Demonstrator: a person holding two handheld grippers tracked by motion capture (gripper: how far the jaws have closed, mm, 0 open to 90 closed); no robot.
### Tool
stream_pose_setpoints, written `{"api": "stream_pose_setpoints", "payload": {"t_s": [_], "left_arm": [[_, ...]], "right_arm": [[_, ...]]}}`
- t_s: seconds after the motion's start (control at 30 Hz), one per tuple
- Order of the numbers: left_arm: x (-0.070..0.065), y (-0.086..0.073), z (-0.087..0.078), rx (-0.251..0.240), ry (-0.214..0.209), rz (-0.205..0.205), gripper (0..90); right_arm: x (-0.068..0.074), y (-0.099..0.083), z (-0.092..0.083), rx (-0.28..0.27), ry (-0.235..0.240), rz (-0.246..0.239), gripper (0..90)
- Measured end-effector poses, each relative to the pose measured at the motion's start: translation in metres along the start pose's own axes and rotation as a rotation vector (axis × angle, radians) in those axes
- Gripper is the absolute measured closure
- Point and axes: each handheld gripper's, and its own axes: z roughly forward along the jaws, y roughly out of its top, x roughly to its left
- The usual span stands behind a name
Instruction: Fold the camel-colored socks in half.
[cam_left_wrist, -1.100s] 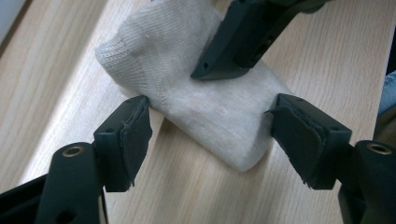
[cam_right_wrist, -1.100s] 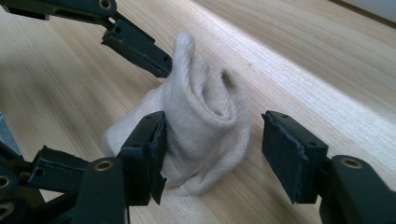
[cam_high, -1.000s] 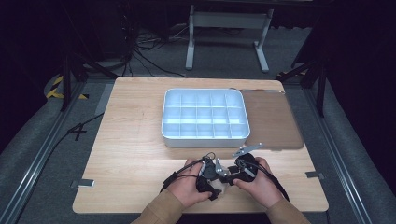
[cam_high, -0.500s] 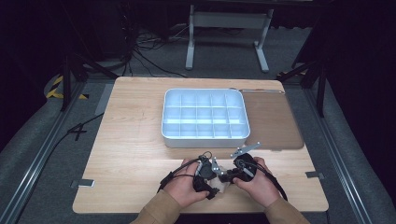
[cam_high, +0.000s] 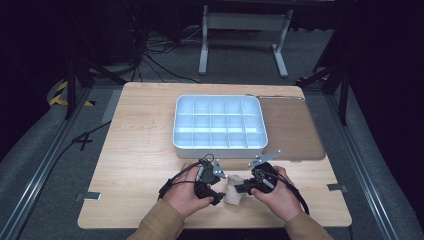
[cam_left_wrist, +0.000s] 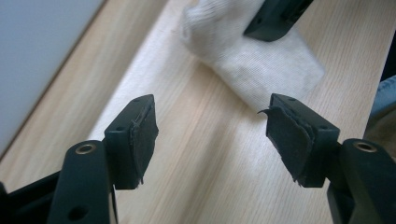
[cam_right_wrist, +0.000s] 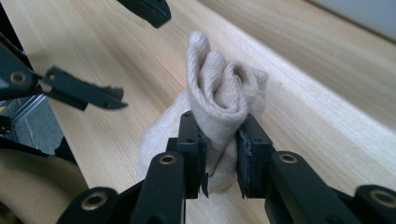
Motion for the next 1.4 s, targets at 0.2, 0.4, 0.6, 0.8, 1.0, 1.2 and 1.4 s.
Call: {"api": "stream_pose_setpoints", "payload": {"t_s": [0.2,0.4,0.6,0.8,1.0,1.2,1.4], "left_arm": [[0.005,-0.009,-0.01,0.01,0.018,-0.012,34.6],[0.013,-0.014,-0.02,-0.021,0.015,-0.052,35.6],[0.017,-0.017,-0.026,-0.036,0.029,-0.076,35.7],[0.024,-0.022,-0.037,-0.054,0.05,-0.108,35.7],[0.03,-0.026,-0.044,-0.059,0.067,-0.127,35.7],[0.034,-0.029,-0.049,-0.066,0.074,-0.146,35.7],[0.035,-0.03,-0.049,-0.06,0.071,-0.151,35.7]], "right_arm": [[0.0,0.003,-0.009,-0.017,0.003,0.004,74.6],[0.003,0.011,-0.018,-0.031,-0.005,-0.01,74.6],[0.005,0.021,-0.03,-0.056,-0.007,-0.025,74.5],[0.002,0.032,-0.041,-0.071,-0.023,-0.031,74.5],[0.0,0.042,-0.052,-0.089,-0.036,-0.046,74.5],[-0.001,0.053,-0.063,-0.095,-0.057,-0.066,74.5],[-0.005,0.063,-0.073,-0.103,-0.067,-0.068,74.5]]}}
